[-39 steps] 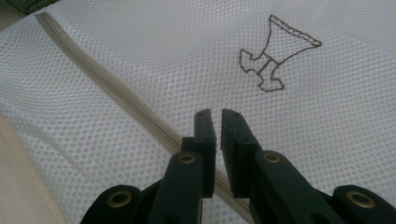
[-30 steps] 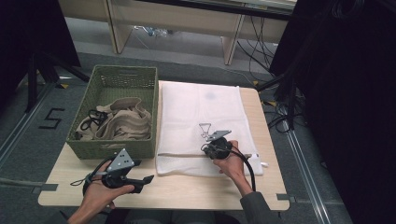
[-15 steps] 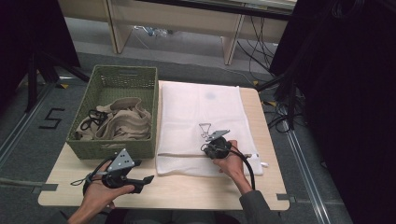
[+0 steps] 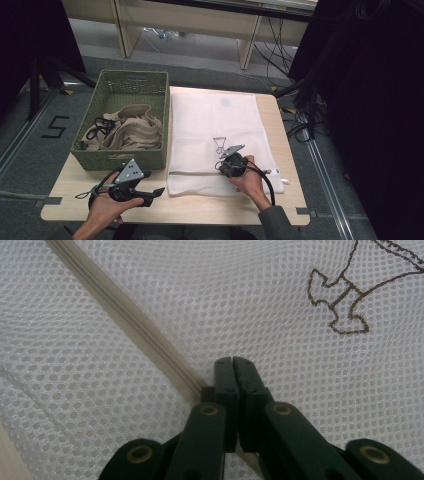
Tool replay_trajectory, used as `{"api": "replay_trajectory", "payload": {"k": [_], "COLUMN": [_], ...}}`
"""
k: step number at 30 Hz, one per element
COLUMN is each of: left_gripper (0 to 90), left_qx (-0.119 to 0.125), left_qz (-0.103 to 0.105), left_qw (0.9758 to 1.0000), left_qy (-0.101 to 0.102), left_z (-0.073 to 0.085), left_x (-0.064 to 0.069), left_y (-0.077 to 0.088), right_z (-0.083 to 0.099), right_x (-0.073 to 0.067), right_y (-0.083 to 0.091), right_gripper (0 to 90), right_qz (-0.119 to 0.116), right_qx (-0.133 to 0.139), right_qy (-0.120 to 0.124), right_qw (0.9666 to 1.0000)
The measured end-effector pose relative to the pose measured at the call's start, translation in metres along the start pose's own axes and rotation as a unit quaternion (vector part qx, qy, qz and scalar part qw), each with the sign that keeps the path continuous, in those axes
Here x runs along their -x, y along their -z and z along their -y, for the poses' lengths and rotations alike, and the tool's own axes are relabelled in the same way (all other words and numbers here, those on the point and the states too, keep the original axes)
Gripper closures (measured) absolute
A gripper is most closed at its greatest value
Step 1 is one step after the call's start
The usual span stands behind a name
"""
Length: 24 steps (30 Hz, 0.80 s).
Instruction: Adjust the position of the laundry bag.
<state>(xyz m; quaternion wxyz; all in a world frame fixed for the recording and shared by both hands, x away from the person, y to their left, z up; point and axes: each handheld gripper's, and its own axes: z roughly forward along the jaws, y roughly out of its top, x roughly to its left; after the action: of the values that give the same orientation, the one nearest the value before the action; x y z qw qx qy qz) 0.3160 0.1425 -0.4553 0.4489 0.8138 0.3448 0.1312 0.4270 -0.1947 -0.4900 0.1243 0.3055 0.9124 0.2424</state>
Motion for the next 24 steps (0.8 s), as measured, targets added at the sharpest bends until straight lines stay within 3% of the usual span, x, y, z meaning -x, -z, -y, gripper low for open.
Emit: {"api": "replay_trajectory", "payload": {"k": [10,15,23,24], "left_gripper": [27.3,27.3,26.9,26.9], "left_qx": [-0.001,-0.001,-0.002,-0.001], "left_qz": [0.000,0.001,0.003,0.003], "left_qw": [1.0000,1.0000,1.0000,1.0000], "left_qy": [0.001,0.002,0.004,0.005], "left_z": [0.000,0.000,0.000,0.000], "left_x": [0.000,0.000,0.001,0.001], "left_y": [-0.001,-0.001,-0.001,-0.002], "right_z": [0.010,0.013,0.015,0.016], "right_x": [-0.015,-0.024,-0.033,-0.034], "right_y": [0.008,0.012,0.016,0.015], "right_gripper": [90.0,90.0,90.0,90.0], "right_qz": [-0.016,-0.025,-0.045,-0.040], "right_qx": [-0.004,-0.010,-0.018,-0.014], "right_qy": [-0.008,0.004,-0.004,0.003], "right_qw": [0.9998,0.9996,0.9988,0.9991]}}
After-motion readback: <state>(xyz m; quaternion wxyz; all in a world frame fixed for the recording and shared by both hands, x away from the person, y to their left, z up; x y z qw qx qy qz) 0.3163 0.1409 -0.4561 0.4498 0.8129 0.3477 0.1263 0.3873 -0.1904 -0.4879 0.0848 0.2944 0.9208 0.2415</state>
